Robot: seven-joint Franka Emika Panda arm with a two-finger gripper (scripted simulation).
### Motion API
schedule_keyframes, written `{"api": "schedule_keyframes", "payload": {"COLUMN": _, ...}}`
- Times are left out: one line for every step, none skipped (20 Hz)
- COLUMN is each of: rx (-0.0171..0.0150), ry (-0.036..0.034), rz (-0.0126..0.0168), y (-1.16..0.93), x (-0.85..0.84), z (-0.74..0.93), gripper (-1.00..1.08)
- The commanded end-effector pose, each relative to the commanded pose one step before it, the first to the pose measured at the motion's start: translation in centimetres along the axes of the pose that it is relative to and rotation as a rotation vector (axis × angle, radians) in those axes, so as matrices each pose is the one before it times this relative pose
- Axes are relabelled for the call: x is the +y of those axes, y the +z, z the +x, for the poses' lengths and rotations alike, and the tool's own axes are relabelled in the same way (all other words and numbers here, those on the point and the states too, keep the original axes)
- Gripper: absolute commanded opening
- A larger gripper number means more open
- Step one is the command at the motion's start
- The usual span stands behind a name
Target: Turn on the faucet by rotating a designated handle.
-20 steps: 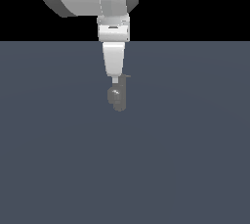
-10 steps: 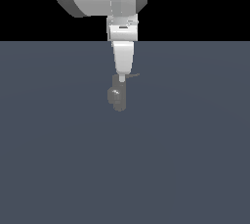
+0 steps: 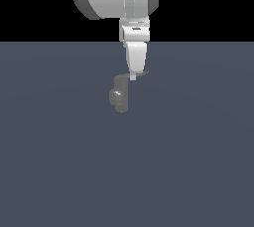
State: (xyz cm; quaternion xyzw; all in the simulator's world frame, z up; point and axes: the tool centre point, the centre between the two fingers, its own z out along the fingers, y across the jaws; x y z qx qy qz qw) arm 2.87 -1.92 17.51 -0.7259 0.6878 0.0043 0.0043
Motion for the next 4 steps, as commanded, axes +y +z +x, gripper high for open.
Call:
{"api": "schedule_keyframes", "payload": {"rx": 0.01066, "ry": 0.0426, "rz": 0.00032, "y": 0.15, "x": -0.216, "z": 3.455, "gripper": -1.0}}
{"api": "schedule_keyframes", "payload": {"rx": 0.00053, "ry": 0.00174, "rz": -0.00013, "y": 0.005, "x": -0.164, "z": 0.372, "gripper": -1.0}}
{"api": "schedule_keyframes", "payload": {"rx": 0.00054, "ry": 0.00174, "rz": -0.00013, "y": 0.005, "x": -0.164, "z": 0.37, "gripper": -1.0}}
{"api": "schedule_keyframes", "payload": {"rx": 0.0, "ry": 0.0, "rz": 0.0, "y": 0.0, "x": 0.0, "z": 0.0, "gripper": -1.0}}
